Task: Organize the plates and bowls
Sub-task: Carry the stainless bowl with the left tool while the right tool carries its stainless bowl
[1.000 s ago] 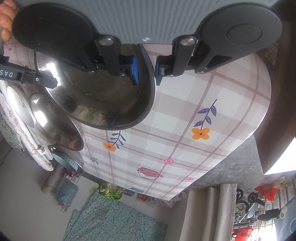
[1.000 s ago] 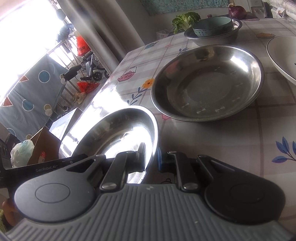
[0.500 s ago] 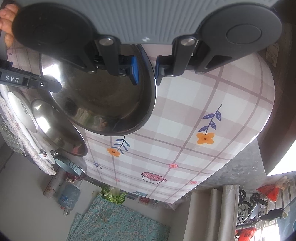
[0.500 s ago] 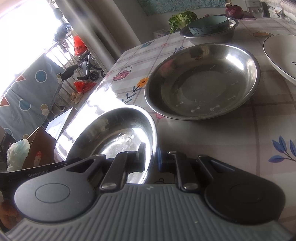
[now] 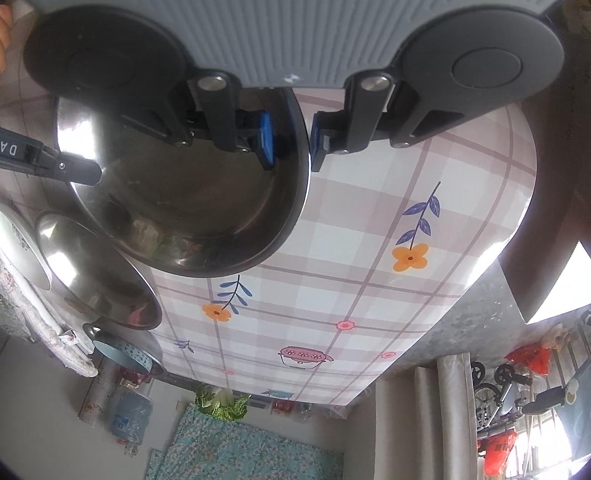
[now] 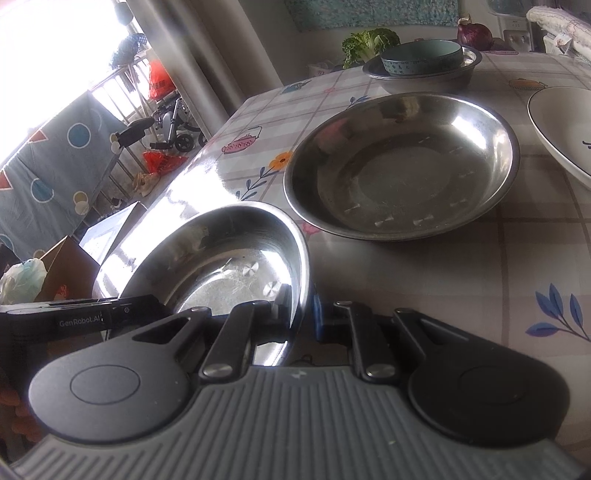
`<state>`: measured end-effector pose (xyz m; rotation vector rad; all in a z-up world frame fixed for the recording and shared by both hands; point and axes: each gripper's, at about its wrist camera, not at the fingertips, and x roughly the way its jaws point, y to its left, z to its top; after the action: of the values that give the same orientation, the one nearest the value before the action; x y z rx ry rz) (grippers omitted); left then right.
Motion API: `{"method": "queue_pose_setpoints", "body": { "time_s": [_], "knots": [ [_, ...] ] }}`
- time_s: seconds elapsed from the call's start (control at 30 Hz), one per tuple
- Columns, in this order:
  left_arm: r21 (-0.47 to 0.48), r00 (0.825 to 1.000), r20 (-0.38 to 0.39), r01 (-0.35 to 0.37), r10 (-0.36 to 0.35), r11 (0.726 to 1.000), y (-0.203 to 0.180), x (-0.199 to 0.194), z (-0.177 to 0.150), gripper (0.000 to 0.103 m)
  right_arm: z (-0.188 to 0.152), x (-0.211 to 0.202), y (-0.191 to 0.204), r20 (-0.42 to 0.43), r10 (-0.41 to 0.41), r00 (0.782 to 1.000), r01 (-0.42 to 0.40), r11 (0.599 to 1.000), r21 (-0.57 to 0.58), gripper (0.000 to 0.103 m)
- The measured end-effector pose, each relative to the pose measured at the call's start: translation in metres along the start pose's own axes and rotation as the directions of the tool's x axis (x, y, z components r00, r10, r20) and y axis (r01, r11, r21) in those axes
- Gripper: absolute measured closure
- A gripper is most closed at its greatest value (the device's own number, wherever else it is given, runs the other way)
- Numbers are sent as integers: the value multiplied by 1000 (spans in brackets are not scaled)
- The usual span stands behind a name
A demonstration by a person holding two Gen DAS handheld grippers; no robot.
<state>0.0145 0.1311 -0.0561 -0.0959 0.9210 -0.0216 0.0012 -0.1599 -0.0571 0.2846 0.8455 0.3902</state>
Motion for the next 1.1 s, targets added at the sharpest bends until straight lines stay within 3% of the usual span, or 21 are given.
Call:
{"method": "queue_pose_setpoints", "body": {
  "time_s": [0.33, 1.1],
  "knots": [
    [27, 999, -20, -35, 35, 999, -9, 3, 4, 78, -3, 2, 11, -4, -45, 999, 44, 995, -87, 93],
    [19, 996, -29, -86, 86, 996, -20, -3, -5, 76, -7, 3, 17, 2, -82, 997, 82, 990, -116, 92]
  ]
}}
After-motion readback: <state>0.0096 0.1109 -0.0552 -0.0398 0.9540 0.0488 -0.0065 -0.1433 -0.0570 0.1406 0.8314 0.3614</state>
